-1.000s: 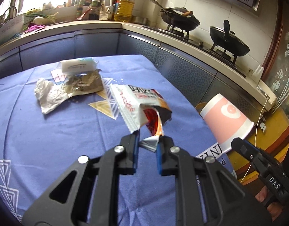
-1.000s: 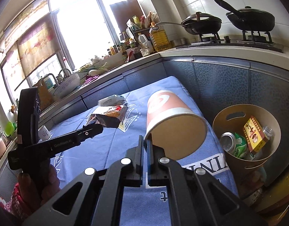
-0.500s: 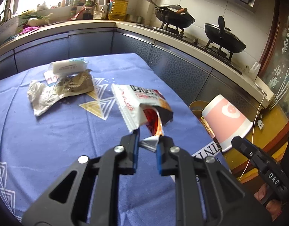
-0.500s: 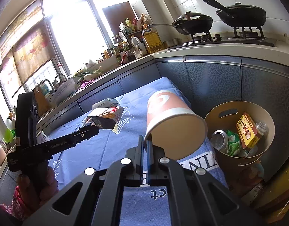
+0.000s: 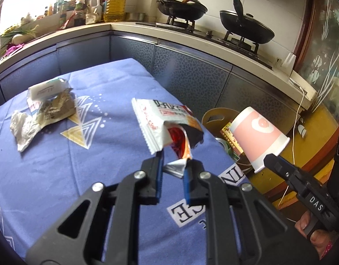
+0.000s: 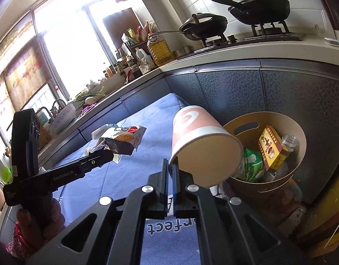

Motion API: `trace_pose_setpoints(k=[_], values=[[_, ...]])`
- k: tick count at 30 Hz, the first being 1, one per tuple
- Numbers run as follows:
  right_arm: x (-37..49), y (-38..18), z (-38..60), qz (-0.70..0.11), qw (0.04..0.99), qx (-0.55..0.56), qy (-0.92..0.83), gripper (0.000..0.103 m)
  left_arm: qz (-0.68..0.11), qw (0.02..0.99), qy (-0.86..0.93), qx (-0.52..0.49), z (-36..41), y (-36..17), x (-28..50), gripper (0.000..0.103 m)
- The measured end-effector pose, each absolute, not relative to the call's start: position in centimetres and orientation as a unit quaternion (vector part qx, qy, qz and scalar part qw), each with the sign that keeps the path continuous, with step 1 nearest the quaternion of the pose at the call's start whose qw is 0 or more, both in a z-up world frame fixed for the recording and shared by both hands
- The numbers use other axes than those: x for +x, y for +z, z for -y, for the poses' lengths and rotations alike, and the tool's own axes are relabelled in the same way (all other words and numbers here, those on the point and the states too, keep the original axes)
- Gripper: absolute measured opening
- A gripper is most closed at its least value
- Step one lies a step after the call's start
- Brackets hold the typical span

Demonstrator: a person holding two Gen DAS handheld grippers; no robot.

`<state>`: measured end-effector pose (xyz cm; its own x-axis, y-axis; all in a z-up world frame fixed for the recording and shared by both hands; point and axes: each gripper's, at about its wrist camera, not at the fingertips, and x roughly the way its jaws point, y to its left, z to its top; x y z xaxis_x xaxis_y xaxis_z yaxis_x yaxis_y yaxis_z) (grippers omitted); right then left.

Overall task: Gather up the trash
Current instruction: 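Lower the snack bag and pink cup in both tools over the bin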

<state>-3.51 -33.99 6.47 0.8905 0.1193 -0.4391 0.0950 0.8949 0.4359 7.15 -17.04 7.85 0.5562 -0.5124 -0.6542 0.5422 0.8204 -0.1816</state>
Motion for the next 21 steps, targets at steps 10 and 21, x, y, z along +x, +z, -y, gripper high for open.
trace_pose_setpoints(k=[10,21], values=[[-3.8,6.9,37.5,-0.222,0.943,0.246,-0.022,0.002,-0.356,0.871,-0.335,0.047,22.4,9.1,8.0,0.014],[-3.5,6.6,40.5,-0.221,0.938,0.263,-0.045,0.002,-0.362,0.859,-0.357,0.066,26.7,9.4,9.7,0.014]])
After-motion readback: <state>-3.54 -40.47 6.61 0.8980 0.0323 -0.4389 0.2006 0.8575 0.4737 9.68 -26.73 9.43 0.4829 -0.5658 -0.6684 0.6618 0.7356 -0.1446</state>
